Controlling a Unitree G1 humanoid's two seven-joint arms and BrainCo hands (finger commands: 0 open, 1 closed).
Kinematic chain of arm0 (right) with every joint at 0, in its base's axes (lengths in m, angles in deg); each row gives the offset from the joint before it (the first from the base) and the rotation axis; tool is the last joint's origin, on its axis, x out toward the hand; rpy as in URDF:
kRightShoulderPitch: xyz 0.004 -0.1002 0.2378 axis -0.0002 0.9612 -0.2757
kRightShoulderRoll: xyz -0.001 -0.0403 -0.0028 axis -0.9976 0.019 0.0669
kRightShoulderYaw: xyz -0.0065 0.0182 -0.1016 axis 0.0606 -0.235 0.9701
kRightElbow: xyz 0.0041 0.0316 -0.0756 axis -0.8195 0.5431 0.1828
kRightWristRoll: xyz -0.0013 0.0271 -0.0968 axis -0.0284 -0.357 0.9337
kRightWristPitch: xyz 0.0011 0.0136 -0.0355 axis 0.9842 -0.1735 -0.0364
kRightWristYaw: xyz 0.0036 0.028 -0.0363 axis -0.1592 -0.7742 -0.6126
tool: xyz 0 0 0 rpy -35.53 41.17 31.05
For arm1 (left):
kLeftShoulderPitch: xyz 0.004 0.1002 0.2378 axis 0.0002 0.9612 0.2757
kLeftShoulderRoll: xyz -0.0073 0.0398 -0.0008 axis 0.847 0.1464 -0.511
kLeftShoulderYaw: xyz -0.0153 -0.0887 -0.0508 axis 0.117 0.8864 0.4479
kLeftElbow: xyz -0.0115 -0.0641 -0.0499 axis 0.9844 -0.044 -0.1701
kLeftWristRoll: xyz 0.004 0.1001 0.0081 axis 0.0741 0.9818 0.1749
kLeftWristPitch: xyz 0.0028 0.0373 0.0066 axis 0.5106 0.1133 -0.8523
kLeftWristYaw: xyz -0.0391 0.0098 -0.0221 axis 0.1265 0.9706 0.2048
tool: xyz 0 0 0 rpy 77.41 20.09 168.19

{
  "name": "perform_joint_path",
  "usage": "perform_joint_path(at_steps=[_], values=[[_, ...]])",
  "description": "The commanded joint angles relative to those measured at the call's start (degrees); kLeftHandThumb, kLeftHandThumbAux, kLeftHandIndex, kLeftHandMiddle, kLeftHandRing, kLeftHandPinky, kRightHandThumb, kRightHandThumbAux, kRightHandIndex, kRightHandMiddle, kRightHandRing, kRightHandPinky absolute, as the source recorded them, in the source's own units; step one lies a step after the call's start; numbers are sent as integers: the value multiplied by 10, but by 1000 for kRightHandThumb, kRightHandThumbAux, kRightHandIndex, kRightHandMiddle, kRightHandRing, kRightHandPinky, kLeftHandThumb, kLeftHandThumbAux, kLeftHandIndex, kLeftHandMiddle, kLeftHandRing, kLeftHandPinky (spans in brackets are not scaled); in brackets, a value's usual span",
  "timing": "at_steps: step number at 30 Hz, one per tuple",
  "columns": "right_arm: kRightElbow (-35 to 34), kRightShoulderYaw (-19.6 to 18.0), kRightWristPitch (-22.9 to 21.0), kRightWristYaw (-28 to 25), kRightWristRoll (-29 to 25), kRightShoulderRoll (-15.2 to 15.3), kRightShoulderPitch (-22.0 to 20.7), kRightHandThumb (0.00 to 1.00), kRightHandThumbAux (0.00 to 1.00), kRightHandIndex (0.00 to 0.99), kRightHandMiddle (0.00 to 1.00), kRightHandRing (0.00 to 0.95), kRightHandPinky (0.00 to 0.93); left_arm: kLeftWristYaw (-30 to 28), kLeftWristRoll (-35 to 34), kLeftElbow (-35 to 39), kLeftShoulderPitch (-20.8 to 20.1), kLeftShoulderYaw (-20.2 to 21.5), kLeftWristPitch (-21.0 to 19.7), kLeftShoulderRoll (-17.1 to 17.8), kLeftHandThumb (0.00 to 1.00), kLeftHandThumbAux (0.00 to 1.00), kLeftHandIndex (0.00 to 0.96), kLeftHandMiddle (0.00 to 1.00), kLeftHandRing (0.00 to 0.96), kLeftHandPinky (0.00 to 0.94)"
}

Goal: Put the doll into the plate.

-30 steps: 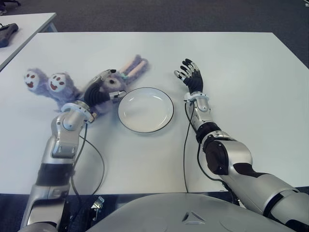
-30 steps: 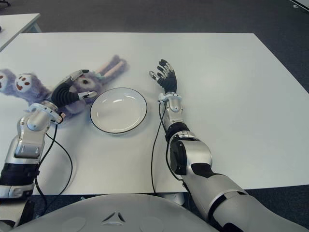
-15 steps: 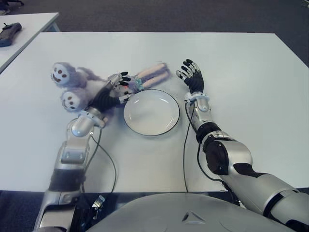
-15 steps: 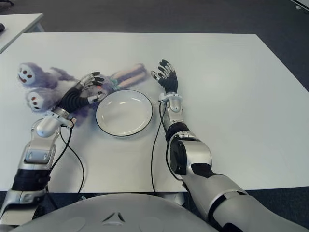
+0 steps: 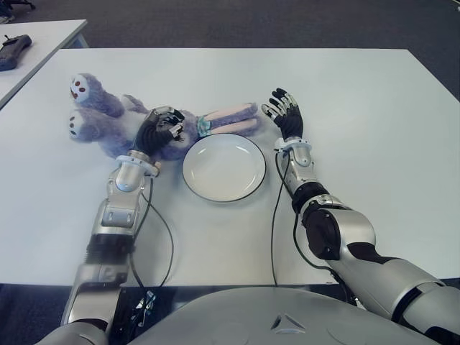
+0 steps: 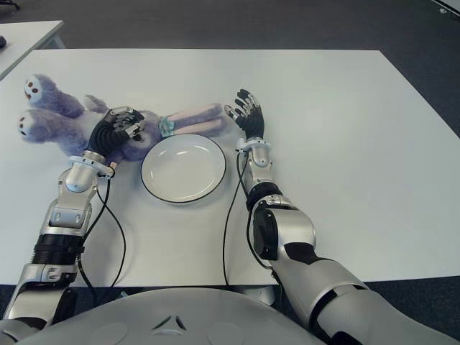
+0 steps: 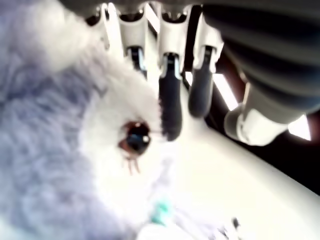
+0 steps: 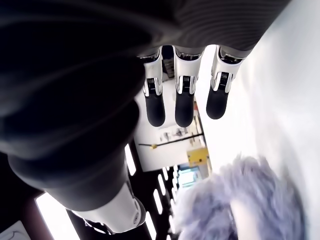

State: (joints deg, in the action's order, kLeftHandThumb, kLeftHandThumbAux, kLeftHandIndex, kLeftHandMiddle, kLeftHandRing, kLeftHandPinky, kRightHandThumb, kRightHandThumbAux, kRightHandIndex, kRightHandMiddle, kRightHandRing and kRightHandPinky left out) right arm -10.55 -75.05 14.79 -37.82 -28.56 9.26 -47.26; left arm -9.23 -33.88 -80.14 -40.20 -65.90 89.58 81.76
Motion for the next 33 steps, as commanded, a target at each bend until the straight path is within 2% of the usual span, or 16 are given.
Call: perform_joint_path(at_steps=[1,6,10,11,16,17,18,19,20,22,24,25,26,33], values=[[69,-21,-32,6,-17,-52,131,301,918,161,159,139,152,92,97,-140,63,-50,-23,-2,452,538,652,802,819,843],[69,-19,-34,3,-15,-50,131,298,918,156,157,137,149,146,120,-177,54,-59,6,-1,473,532,668,808,817,818],[69,-20,-34,2,-15,-49,132,293,922,156,157,136,149,172,130,-199,45,-64,14,-2,498,520,621,795,799,783],[69,-20,-34,1,-15,-49,132,292,923,156,156,135,147,178,132,-204,43,-65,15,-2,510,507,577,783,785,764],[69,-19,-32,1,-14,-48,132,285,923,157,154,133,146,205,142,-221,37,-68,18,-4,546,477,524,767,767,761],[69,-19,-32,0,-15,-48,132,284,922,159,155,134,148,209,143,-223,37,-69,19,-4,554,468,502,751,749,716],[69,-20,-32,-1,-15,-48,132,283,922,159,156,134,148,219,149,-224,37,-71,20,-3,556,466,498,748,746,708],[69,-20,-32,-1,-16,-48,132,282,922,161,157,135,147,230,158,-224,37,-75,19,-1,557,454,446,657,666,619],[69,-21,-32,-1,-16,-48,132,282,921,162,158,136,148,238,165,-224,37,-78,19,1,551,443,396,569,594,568],[69,-21,-31,-1,-16,-48,132,281,921,162,158,136,149,252,179,-225,37,-85,17,4,549,439,381,543,572,553],[69,-21,-31,-2,-16,-48,133,281,919,164,164,142,159,272,206,-228,35,-98,13,13,517,416,265,376,396,406],[69,-21,-31,-3,-16,-48,133,282,919,164,164,143,160,283,221,-230,34,-106,13,18,514,415,255,364,381,391],[69,-21,-31,-3,-16,-48,133,283,918,164,165,144,159,290,231,-231,34,-110,13,20,504,408,239,330,343,335],[69,-21,-28,-3,-15,-48,134,290,918,165,170,148,161,331,289,-236,30,-138,-1,36,479,392,202,246,249,232]])
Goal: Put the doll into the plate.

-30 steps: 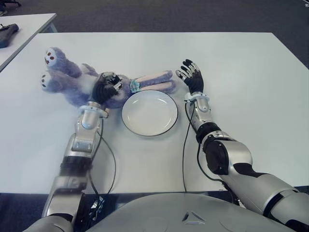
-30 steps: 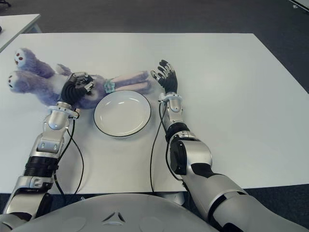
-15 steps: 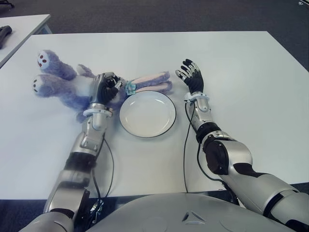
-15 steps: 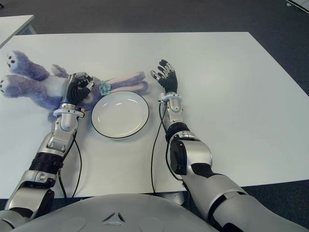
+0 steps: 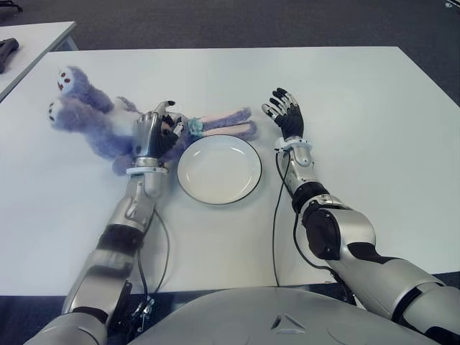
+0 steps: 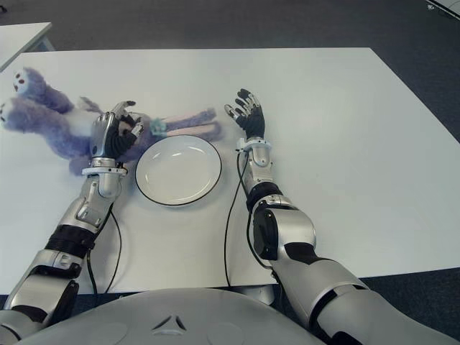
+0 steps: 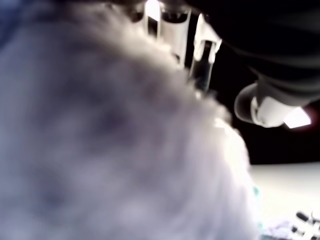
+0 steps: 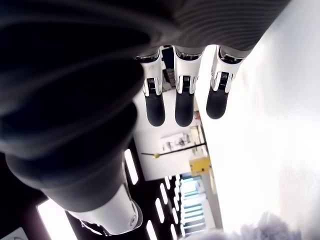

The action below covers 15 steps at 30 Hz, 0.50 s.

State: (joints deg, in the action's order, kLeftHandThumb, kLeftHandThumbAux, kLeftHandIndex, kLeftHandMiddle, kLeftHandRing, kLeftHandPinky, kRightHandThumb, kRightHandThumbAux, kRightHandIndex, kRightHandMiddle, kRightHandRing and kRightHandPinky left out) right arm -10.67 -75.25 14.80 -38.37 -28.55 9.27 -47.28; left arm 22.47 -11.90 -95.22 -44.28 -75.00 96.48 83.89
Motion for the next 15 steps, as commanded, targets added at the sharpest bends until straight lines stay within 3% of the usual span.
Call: perform_joint_path(at_steps=[1,2,3,5,11,15], values=[[70,-20,-27,2,-15,-49,134,292,917,169,171,149,162,18,77,-84,71,-51,-74,17,468,381,180,193,182,152],[70,-21,-27,1,-16,-49,134,293,917,170,171,150,162,21,88,-77,74,-56,-82,20,466,380,177,184,171,139],[70,-21,-26,1,-17,-49,134,296,916,173,173,151,163,23,94,-72,75,-59,-88,22,449,370,135,125,89,39],[70,-23,-27,0,-18,-50,134,299,914,176,174,153,165,26,107,-60,79,-65,-98,25,439,360,109,88,49,5],[70,-23,-29,1,-17,-50,133,305,908,176,176,156,166,4,139,9,102,-74,-136,32,403,332,31,5,0,0],[70,-24,-29,3,-18,-51,133,309,905,191,182,165,184,-7,161,24,107,-85,-154,42,357,316,0,0,0,0]])
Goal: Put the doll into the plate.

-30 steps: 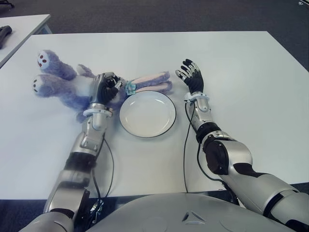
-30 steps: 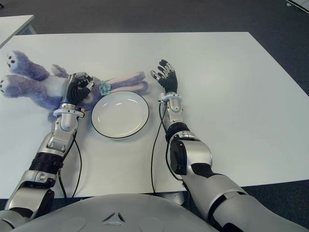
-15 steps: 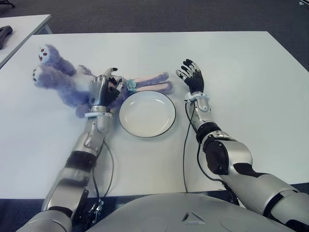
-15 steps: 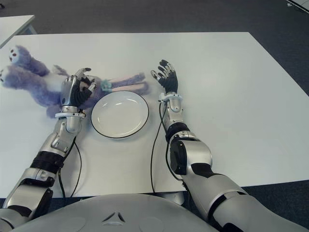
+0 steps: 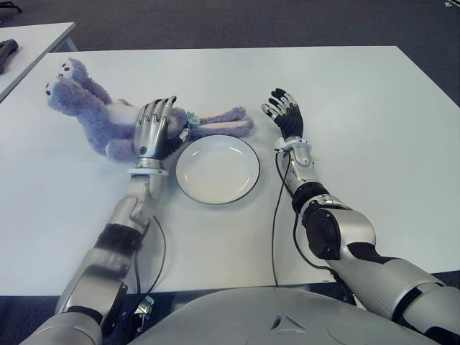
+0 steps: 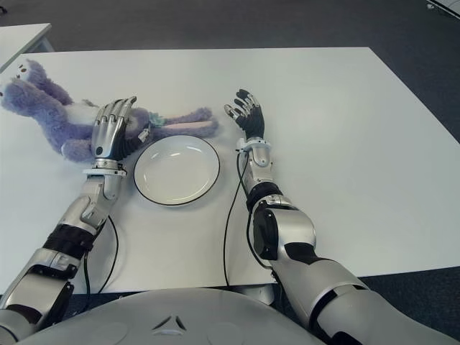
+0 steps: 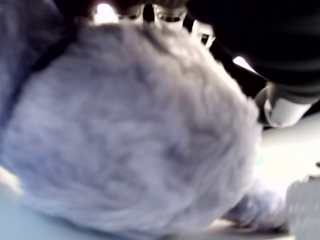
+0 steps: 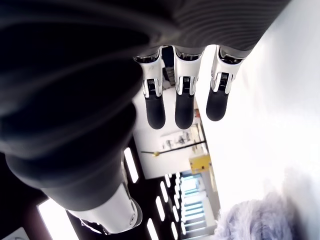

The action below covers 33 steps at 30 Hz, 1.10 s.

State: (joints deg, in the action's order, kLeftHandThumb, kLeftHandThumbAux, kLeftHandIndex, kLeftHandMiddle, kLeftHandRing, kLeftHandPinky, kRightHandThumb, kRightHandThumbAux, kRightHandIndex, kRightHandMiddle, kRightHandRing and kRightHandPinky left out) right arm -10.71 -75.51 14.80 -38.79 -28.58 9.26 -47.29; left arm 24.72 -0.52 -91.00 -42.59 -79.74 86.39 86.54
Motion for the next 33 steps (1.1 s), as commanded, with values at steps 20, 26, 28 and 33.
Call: perform_joint_path(at_steps=[20,26,28,33], values=[[70,-25,-29,4,-19,-54,132,339,917,191,194,177,191,-204,89,84,97,-65,-117,75,180,230,0,0,0,0],[70,-29,-29,6,-19,-55,131,342,901,208,197,183,191,-218,86,82,90,-63,-113,84,181,212,0,0,0,0],[70,-28,-27,6,-19,-56,131,341,896,213,197,183,188,-219,86,80,88,-63,-111,87,186,206,0,0,0,0],[69,-27,-29,7,-18,-56,131,352,897,220,201,185,186,-222,87,78,83,-62,-108,93,196,196,0,0,0,0]])
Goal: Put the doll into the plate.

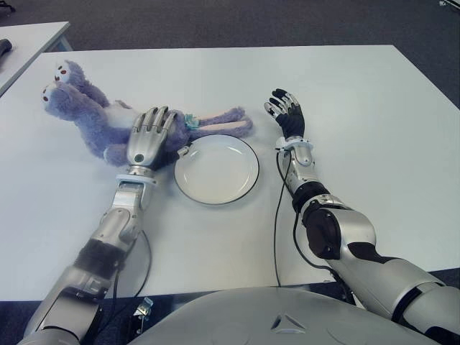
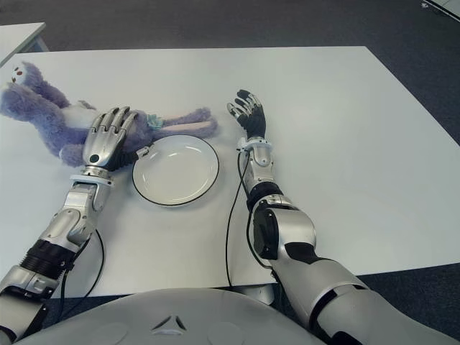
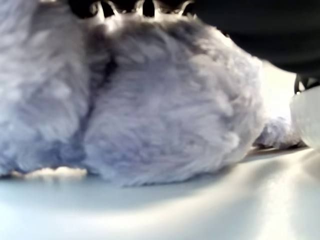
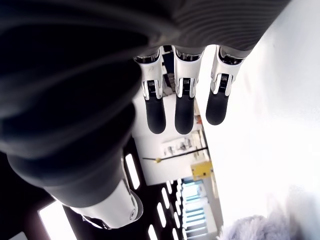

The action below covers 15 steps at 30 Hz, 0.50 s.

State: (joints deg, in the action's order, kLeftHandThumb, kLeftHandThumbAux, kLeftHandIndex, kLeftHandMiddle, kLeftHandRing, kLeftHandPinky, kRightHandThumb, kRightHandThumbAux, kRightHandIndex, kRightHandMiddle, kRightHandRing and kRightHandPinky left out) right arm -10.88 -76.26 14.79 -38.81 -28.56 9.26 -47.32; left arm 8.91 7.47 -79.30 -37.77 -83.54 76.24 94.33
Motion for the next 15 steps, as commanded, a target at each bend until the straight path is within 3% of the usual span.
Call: perform_joint_path(at_steps=[1,8,14,15], values=[[71,-21,-28,6,-20,-56,132,357,895,221,202,186,186,-66,9,-39,33,-24,-6,17,197,195,0,0,0,0],[71,-25,-32,2,-24,-56,130,358,886,224,205,189,182,-82,22,-44,17,-28,-10,32,203,193,0,0,0,0],[71,-26,-33,2,-22,-55,129,355,889,217,199,186,186,-94,43,-72,-21,-37,-8,55,245,212,0,0,0,0],[71,-26,-32,2,-22,-55,129,355,890,217,199,186,186,-83,49,-104,-39,-43,-5,56,247,213,0,0,0,0]])
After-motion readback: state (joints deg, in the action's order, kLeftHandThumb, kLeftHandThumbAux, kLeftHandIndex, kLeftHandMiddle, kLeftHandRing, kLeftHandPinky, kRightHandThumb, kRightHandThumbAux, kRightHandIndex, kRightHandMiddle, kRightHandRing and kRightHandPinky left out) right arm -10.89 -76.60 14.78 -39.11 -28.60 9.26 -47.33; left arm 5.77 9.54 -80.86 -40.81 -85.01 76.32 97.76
